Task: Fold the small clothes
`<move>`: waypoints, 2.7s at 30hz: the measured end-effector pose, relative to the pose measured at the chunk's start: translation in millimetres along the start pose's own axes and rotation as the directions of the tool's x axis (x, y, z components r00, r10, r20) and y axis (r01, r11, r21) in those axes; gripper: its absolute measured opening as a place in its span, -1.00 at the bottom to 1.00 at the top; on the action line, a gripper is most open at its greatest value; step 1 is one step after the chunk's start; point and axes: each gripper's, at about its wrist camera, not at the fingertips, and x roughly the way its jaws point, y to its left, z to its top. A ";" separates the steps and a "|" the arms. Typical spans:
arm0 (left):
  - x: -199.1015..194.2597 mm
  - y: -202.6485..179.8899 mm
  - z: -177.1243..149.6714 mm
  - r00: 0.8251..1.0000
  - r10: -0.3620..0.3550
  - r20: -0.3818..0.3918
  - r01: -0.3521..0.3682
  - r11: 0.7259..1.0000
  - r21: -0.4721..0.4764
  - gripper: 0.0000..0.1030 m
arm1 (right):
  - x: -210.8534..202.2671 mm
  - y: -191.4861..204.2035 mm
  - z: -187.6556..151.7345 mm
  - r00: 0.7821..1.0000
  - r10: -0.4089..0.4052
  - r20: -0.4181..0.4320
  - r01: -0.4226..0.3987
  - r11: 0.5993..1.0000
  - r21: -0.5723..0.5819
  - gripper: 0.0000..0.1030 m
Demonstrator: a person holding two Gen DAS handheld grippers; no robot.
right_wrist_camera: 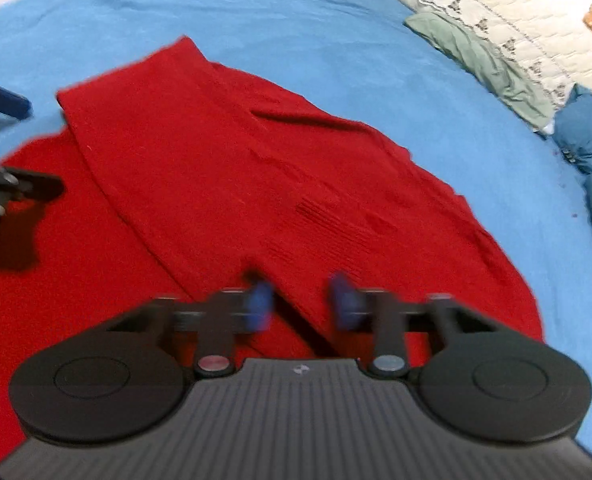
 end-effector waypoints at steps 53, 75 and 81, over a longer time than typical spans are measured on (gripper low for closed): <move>-2.3 15.6 11.2 0.998 0.020 0.057 -0.018 1.000 -0.023 0.06 | -34.1 -192.0 -167.3 0.986 -0.158 0.045 0.056 0.580 0.813 0.12; 45.9 -40.5 29.6 0.980 -0.172 0.104 0.173 0.985 0.000 0.57 | -6.0 -163.7 -129.5 0.961 -0.174 0.214 -0.009 0.756 0.654 1.00; 44.9 -44.3 31.7 0.984 -0.161 0.082 0.160 0.987 0.014 0.58 | 46.2 -179.7 -108.5 0.983 -0.169 0.069 0.087 0.763 0.641 1.00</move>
